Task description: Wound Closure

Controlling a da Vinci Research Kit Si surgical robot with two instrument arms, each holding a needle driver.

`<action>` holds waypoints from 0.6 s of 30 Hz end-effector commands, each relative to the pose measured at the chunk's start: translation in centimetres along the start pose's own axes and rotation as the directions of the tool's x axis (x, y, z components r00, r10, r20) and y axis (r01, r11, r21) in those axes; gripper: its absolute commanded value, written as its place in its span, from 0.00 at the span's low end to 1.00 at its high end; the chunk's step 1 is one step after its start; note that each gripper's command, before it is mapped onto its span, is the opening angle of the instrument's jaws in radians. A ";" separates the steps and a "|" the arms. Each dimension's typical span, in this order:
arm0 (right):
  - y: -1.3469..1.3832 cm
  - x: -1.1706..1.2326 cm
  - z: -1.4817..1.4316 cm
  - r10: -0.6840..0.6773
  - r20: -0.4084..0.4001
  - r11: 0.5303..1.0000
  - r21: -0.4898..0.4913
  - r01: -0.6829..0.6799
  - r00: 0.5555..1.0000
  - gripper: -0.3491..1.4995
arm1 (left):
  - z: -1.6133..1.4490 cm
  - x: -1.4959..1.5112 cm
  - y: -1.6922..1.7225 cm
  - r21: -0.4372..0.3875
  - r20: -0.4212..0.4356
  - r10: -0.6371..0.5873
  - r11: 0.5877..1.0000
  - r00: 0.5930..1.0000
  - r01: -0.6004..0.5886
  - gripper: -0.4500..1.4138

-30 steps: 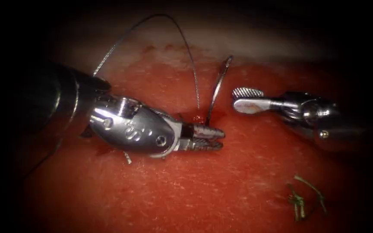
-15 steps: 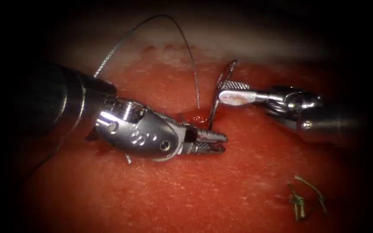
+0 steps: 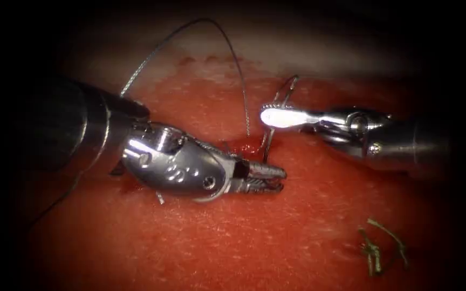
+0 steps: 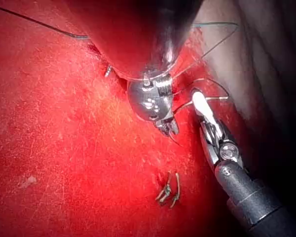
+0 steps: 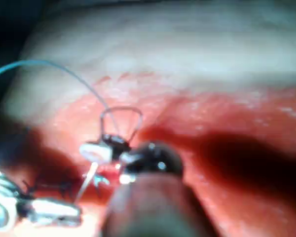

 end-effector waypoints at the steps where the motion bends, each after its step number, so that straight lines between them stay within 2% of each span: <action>1: 0.06 -0.05 0.07 -0.028 0.007 1.000 0.005 0.028 1.000 0.00 | 0.06 -0.01 0.07 -0.002 -0.002 -0.003 1.000 1.000 0.003 0.05; 5: 0.07 0.00 0.04 -0.049 -0.021 0.999 -0.007 0.049 0.999 0.00 | 0.08 0.01 0.08 -0.010 -0.009 -0.003 1.000 1.000 0.003 0.07; 7: 0.08 0.02 0.02 -0.048 -0.026 0.999 -0.007 0.048 0.998 0.00 | 0.10 0.02 0.09 -0.012 -0.010 -0.009 1.000 1.000 0.009 0.32; 8: 0.08 0.02 0.01 -0.054 -0.025 0.999 -0.006 0.054 0.998 0.00 | 0.10 0.02 0.08 -0.017 -0.009 -0.069 0.997 0.998 0.069 0.41; 9: 0.09 0.03 0.00 -0.054 -0.024 0.999 -0.006 0.054 0.998 0.00 | 0.09 0.03 0.05 -0.020 -0.007 -0.123 0.992 0.992 0.123 0.46; 10: 0.10 0.05 -0.03 -0.060 -0.033 0.998 -0.011 0.059 0.998 0.00 | 0.08 0.06 -0.04 -0.018 0.009 -0.251 0.968 0.968 0.252 0.57; 12: 0.12 0.09 -0.05 -0.066 -0.039 0.998 -0.015 0.065 0.997 0.00 | 0.09 0.10 -0.15 -0.026 0.012 -0.354 0.935 0.935 0.355 0.62; 13: 0.13 0.10 -0.06 -0.065 -0.045 0.998 -0.015 0.065 0.997 0.00 | 0.06 0.11 -0.16 -0.068 0.000 -0.400 0.915 0.917 0.399 0.66; 15: 0.13 0.10 -0.06 -0.077 -0.049 0.997 -0.017 0.076 0.996 0.00 | 0.01 0.14 -0.13 -0.134 -0.010 -0.465 0.878 0.885 0.460 0.66; 16: 0.13 0.10 -0.06 -0.077 -0.049 0.997 -0.017 0.076 0.996 0.00 | 0.01 0.14 -0.13 -0.134 -0.010 -0.465 0.878 0.885 0.460 0.66; 17: 0.13 0.11 -0.06 -0.083 -0.051 0.997 -0.015 0.082 0.995 0.00 | 0.00 0.17 -0.09 -0.202 -0.018 -0.499 0.850 0.866 0.486 0.66; 18: 0.14 0.12 -0.06 -0.088 -0.051 0.996 -0.015 0.088 0.995 0.00 | 0.00 0.19 -0.07 -0.232 -0.019 -0.515 0.836 0.857 0.498 0.66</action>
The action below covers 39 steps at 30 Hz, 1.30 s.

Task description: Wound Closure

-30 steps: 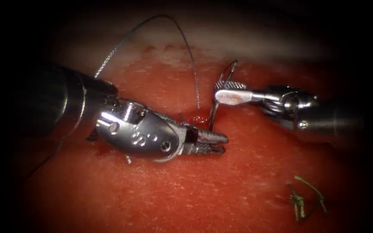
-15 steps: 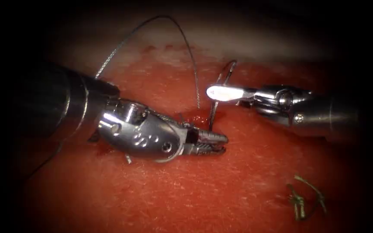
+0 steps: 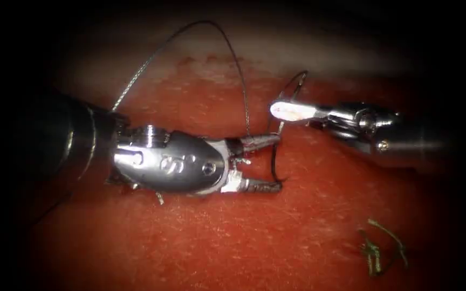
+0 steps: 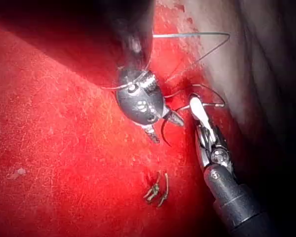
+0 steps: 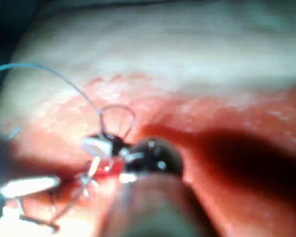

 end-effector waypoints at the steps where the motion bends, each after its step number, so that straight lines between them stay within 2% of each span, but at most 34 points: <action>1: 0.07 -0.02 0.04 -0.021 -0.006 1.000 0.001 0.021 1.000 0.00 | 0.07 -0.03 0.09 -0.075 -0.010 -0.033 0.997 0.999 0.032 0.66; 6: 0.12 0.06 -0.04 -0.076 -0.038 0.997 0.014 0.076 0.996 0.00 | -0.06 0.02 0.22 -0.233 -0.021 -0.100 0.968 0.995 0.093 0.66; 7: 0.13 0.09 -0.06 -0.137 -0.054 0.990 0.022 0.139 0.989 0.00 | -0.13 0.02 0.28 -0.289 -0.014 -0.129 0.950 0.992 0.120 0.66; 8: 0.13 0.09 -0.06 -0.137 -0.054 0.990 0.022 0.139 0.989 0.00 | -0.13 0.02 0.28 -0.289 -0.014 -0.129 0.950 0.992 0.120 0.66; 9: 0.13 0.12 -0.06 -0.203 -0.071 0.978 0.029 0.206 0.977 0.00 | -0.18 0.01 0.29 -0.331 0.010 -0.182 0.927 0.983 0.175 0.66; 10: 0.11 0.15 -0.05 -0.296 -0.086 0.954 0.023 0.299 0.951 0.00 | -0.19 0.00 0.24 -0.335 0.039 -0.248 0.910 0.968 0.246 0.66; 12: 0.08 0.18 -0.04 -0.382 -0.084 0.922 0.036 0.386 0.920 0.00 | -0.15 -0.01 0.14 -0.298 0.043 -0.285 0.911 0.958 0.285 0.59; 13: 0.07 0.18 -0.04 -0.414 -0.082 0.907 0.041 0.418 0.906 0.00 | -0.14 -0.01 0.09 -0.280 0.046 -0.303 0.911 0.952 0.303 0.48; 14: 0.07 0.18 -0.04 -0.414 -0.082 0.907 0.041 0.418 0.906 0.00 | -0.14 -0.01 0.09 -0.280 0.046 -0.303 0.911 0.952 0.303 0.48; 16: 0.05 0.18 -0.04 -0.477 -0.083 0.875 0.051 0.482 0.875 0.00 | -0.12 -0.03 -0.01 -0.219 0.057 -0.325 0.918 0.944 0.330 0.22; 17: 0.05 0.19 -0.04 -0.512 -0.083 0.854 0.056 0.517 0.855 0.00 | -0.11 -0.08 -0.05 -0.195 0.071 -0.320 0.924 0.945 0.328 0.25; 20: 0.05 0.20 -0.03 -0.537 -0.084 0.838 0.060 0.542 0.840 0.00 | -0.08 -0.16 -0.07 -0.158 0.097 -0.287 0.941 0.953 0.300 0.28; 21: 0.03 0.22 -0.03 -0.565 -0.086 0.819 0.064 0.570 0.821 0.00 | -0.01 -0.26 -0.12 -0.135 0.136 -0.239 0.957 0.961 0.257 0.32; 22: 0.03 0.22 -0.03 -0.565 -0.086 0.819 0.064 0.570 0.821 0.00 | -0.01 -0.26 -0.12 -0.135 0.136 -0.239 0.957 0.961 0.257 0.32; 23: 0.01 0.24 -0.02 -0.595 -0.090 0.796 0.068 0.601 0.798 0.00 | 0.04 -0.37 -0.16 -0.119 0.174 -0.224 0.962 0.959 0.247 0.32; 24: 0.00 0.25 -0.02 -0.604 -0.090 0.789 0.070 0.610 0.792 0.00 | 0.05 -0.41 -0.18 -0.113 0.192 -0.224 0.962 0.956 0.248 0.28; 26: -0.03 0.26 -0.02 -0.629 -0.093 0.769 0.070 0.636 0.771 0.00 | 0.06 -0.48 -0.22 -0.059 0.246 -0.312 0.940 0.918 0.336 0.21; 28: -0.07 0.28 -0.02 -0.662 -0.096 0.740 0.073 0.668 0.743 0.00 | 0.07 -0.51 -0.28 0.043 0.315 -0.435 0.894 0.843 0.446 0.15; 31: -0.14 0.31 -0.03 -0.697 -0.095 0.707 0.078 0.703 0.711 0.00 | 0.07 -0.51 -0.32 0.142 0.381 -0.453 0.890 0.806 0.433 0.15; 32: -0.19 0.32 -0.02 -0.714 -0.097 0.689 0.079 0.721 0.693 0.00 | 0.10 -0.51 -0.35 0.208 0.448 -0.455 0.890 0.770 0.405 0.05; 34: -0.23 0.32 -0.02 -0.729 -0.098 0.673 0.083 0.735 0.678 0.00 | 0.14 -0.51 -0.37 0.262 0.521 -0.459 0.889 0.720 0.377 0.05; 35: -0.24 0.32 -0.02 -0.732 -0.099 0.669 0.083 0.739 0.674 0.00 | 0.15 -0.51 -0.38 0.276 0.542 -0.467 0.884 0.699 0.377 0.05; 36: -0.26 0.30 0.00 -0.739 -0.100 0.661 0.084 0.746 0.666 0.00 | 0.19 -0.50 -0.38 0.330 0.555 -0.527 0.850 0.644 0.411 0.05; 38: -0.26 0.28 0.02 -0.740 -0.100 0.660 0.083 0.746 0.665 0.00 | 0.22 -0.49 -0.38 0.360 0.546 -0.565 0.825 0.619 0.435 0.05; 39: -0.26 0.28 0.02 -0.740 -0.100 0.660 0.083 0.746 0.665 0.00 | 0.22 -0.49 -0.38 0.360 0.546 -0.565 0.825 0.619 0.435 0.05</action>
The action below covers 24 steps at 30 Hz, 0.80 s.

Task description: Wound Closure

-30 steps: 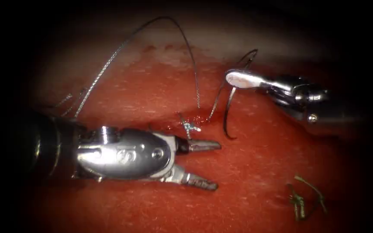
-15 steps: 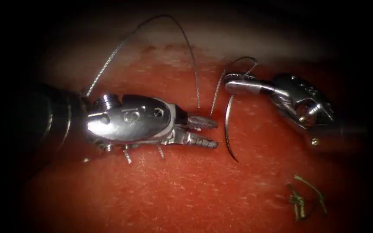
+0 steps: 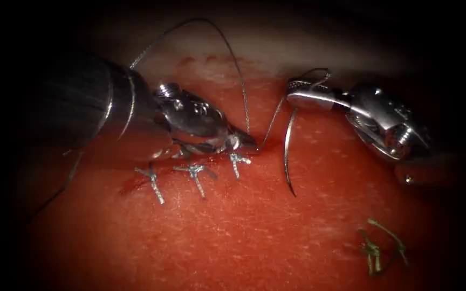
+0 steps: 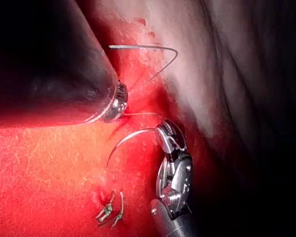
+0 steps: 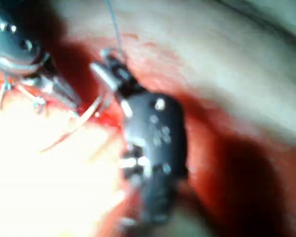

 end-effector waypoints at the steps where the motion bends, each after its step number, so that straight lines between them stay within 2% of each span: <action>1: -0.02 -0.09 0.07 0.002 -0.001 1.000 0.003 -0.002 1.000 0.00 | 0.10 0.01 0.04 0.005 0.009 -0.012 1.000 1.000 0.012 0.05; 4: -0.02 -0.10 0.08 -0.004 -0.002 1.000 0.003 0.004 1.000 0.00 | 0.13 0.05 0.08 0.024 0.037 -0.028 0.999 0.999 0.027 0.05; 13: -0.03 -0.11 0.08 -0.017 -0.003 1.000 0.004 0.017 1.000 0.00 | 0.31 0.06 0.09 -0.001 0.099 -0.026 1.000 0.995 0.027 0.05; 19: -0.04 -0.11 0.11 -0.035 -0.004 0.999 0.002 0.035 0.999 0.00 | 0.64 -0.12 -0.10 0.009 0.146 -0.006 1.000 0.989 0.004 0.05; 24: -0.06 -0.13 0.16 -0.071 -0.007 0.997 0.004 0.071 0.997 0.00 | 0.74 -0.17 -0.23 0.020 0.157 0.004 1.000 0.988 -0.007 0.05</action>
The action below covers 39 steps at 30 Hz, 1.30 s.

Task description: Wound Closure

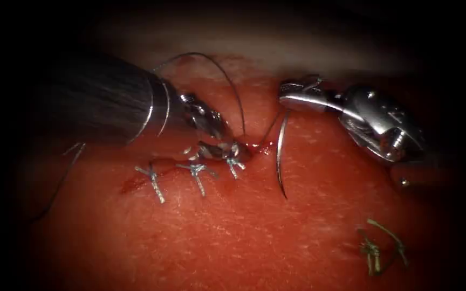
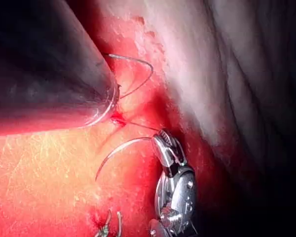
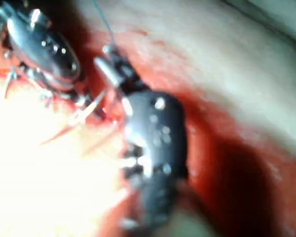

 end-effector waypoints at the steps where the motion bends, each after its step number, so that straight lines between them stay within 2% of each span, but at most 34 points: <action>1: -0.01 -0.08 0.06 -0.002 -0.001 1.000 0.006 0.002 1.000 0.00 | 0.09 0.01 0.03 0.002 0.004 0.002 1.000 1.000 -0.002 0.05; 7: 0.03 -0.09 0.11 -0.110 -0.014 0.992 0.060 0.111 0.994 0.00 | 0.28 0.00 -0.01 0.001 0.019 0.004 1.000 1.000 -0.004 0.05; 14: 0.16 -0.09 0.18 -0.245 -0.023 0.969 0.025 0.246 0.969 0.00 | 0.47 0.05 -0.10 -0.012 0.040 0.008 1.000 0.999 -0.007 0.05; 17: 0.22 -0.15 0.24 -0.303 -0.020 0.953 -0.011 0.303 0.953 0.00 | 0.42 0.00 -0.03 -0.061 0.070 0.020 0.998 0.997 -0.015 0.05; 23: 0.30 -0.33 0.31 -0.350 -0.005 0.933 -0.085 0.349 0.937 0.00 | 0.38 0.00 0.12 -0.091 0.091 0.035 0.996 0.995 -0.027 0.05; 27: 0.36 -0.37 0.32 -0.368 0.015 0.919 -0.148 0.366 0.930 0.00 | 0.31 -0.02 0.22 -0.118 0.092 0.063 0.992 0.994 -0.052 0.05; 35: 0.33 -0.44 0.34 -0.402 0.022 0.903 -0.158 0.400 0.915 0.00 | 0.16 0.00 0.24 -0.141 0.089 0.080 0.988 0.993 -0.067 0.05; 39: 0.16 -0.58 0.43 -0.438 0.066 0.883 -0.158 0.443 0.897 0.00 | 0.10 0.03 0.21 -0.147 0.073 0.086 0.986 0.994 -0.075 0.06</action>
